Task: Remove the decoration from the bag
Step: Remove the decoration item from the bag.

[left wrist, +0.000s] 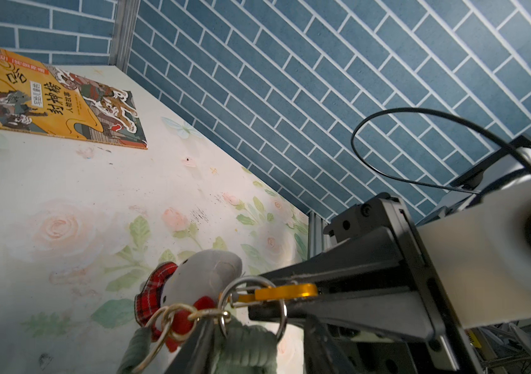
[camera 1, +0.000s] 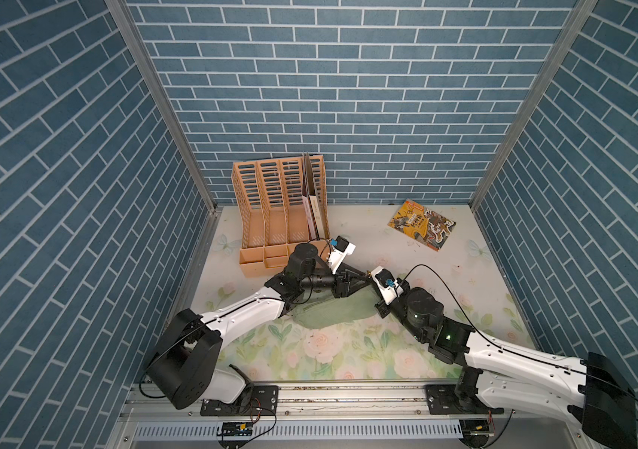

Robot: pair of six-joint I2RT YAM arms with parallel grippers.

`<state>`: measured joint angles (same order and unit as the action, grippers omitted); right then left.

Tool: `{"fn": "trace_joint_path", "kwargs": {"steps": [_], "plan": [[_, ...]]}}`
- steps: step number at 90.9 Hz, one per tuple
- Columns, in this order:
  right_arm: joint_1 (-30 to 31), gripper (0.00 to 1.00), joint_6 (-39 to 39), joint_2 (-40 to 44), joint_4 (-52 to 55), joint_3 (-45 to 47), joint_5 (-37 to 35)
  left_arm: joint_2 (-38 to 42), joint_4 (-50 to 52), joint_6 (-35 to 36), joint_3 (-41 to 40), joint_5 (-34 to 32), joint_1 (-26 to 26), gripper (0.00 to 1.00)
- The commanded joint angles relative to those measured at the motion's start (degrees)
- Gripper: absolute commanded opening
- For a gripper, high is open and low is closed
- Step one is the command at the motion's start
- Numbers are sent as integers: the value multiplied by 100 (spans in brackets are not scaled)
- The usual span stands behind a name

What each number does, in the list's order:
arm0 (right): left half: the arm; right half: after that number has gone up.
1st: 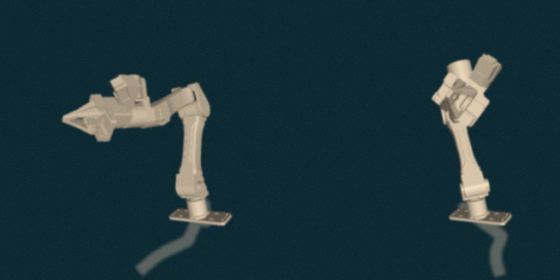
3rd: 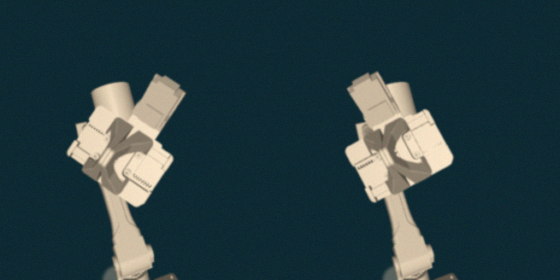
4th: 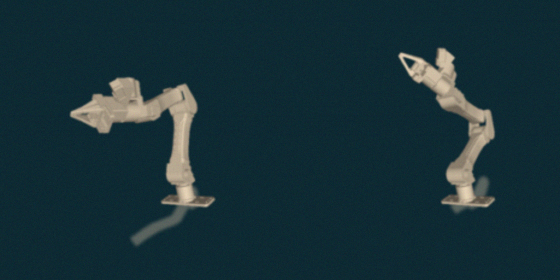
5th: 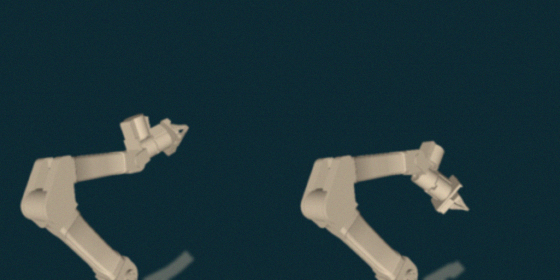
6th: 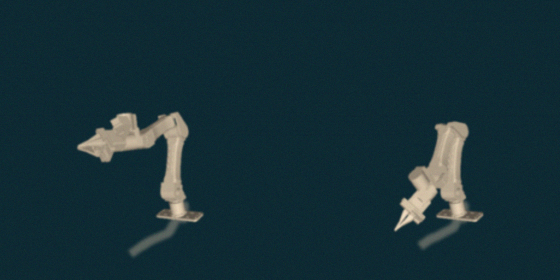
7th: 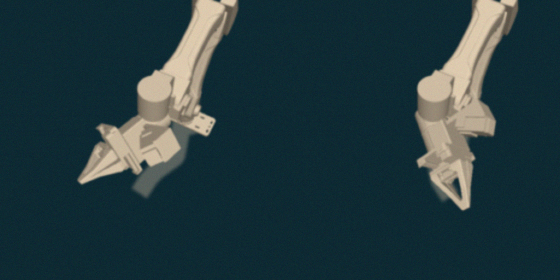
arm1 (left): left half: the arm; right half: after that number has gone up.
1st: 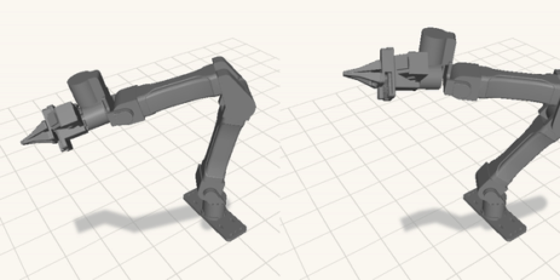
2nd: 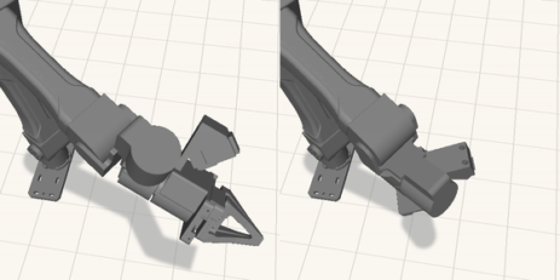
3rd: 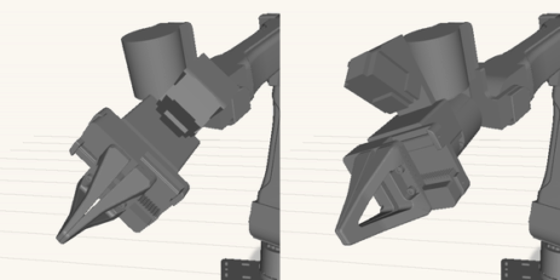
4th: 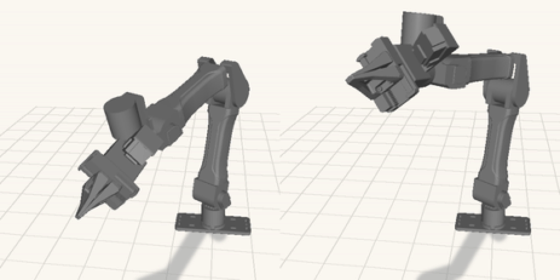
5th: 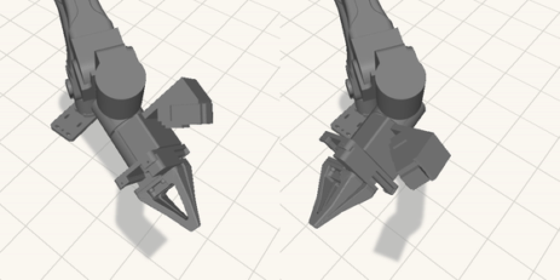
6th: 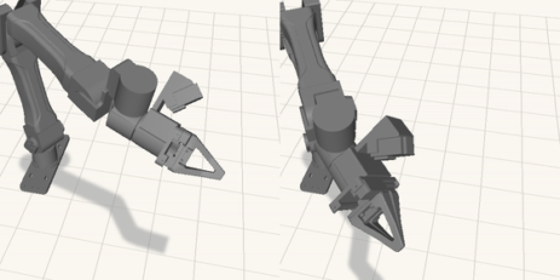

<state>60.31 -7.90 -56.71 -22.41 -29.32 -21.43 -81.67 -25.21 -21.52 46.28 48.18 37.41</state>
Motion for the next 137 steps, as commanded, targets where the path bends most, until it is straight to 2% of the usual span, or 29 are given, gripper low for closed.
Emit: {"fn": "trace_joint_path", "kwargs": {"steps": [1, 21, 36, 49, 52, 62, 67, 82, 98, 115, 137], "plan": [[51, 0, -432, 138, 28, -267, 422, -97, -313, 340, -82, 191, 33, 48], [-24, 0, -615, 142, 190, -410, 554, -258, -587, 324, -93, 312, 39, 38], [-132, 0, -638, 177, 294, -488, 749, -299, -617, 361, -162, 308, 43, 37], [-226, 0, -696, 153, 486, -606, 943, -345, -546, 384, -161, 260, 42, 32], [-234, 0, -715, 138, 549, -641, 974, -323, -526, 428, -163, 254, 39, 33], [-282, 0, -810, 158, 826, -748, 1060, -146, -140, 681, -129, 184, -85, 49], [-370, 0, -833, 175, 958, -808, 1189, -48, -81, 700, -135, 221, -222, 52], [-614, 0, -932, 113, 1254, -1022, 1590, 28, 80, 945, -66, 214, -397, 60], [-726, 0, -987, 29, 1375, -1180, 1871, -55, -271, 881, 21, 228, -369, 61], [-734, 0, -986, -78, 1324, -1242, 1862, 12, -380, 942, -34, 285, -240, 57], [-744, 0, -990, -208, 1463, -1355, 1782, 6, -397, 959, -61, 94, -195, 37]]}}
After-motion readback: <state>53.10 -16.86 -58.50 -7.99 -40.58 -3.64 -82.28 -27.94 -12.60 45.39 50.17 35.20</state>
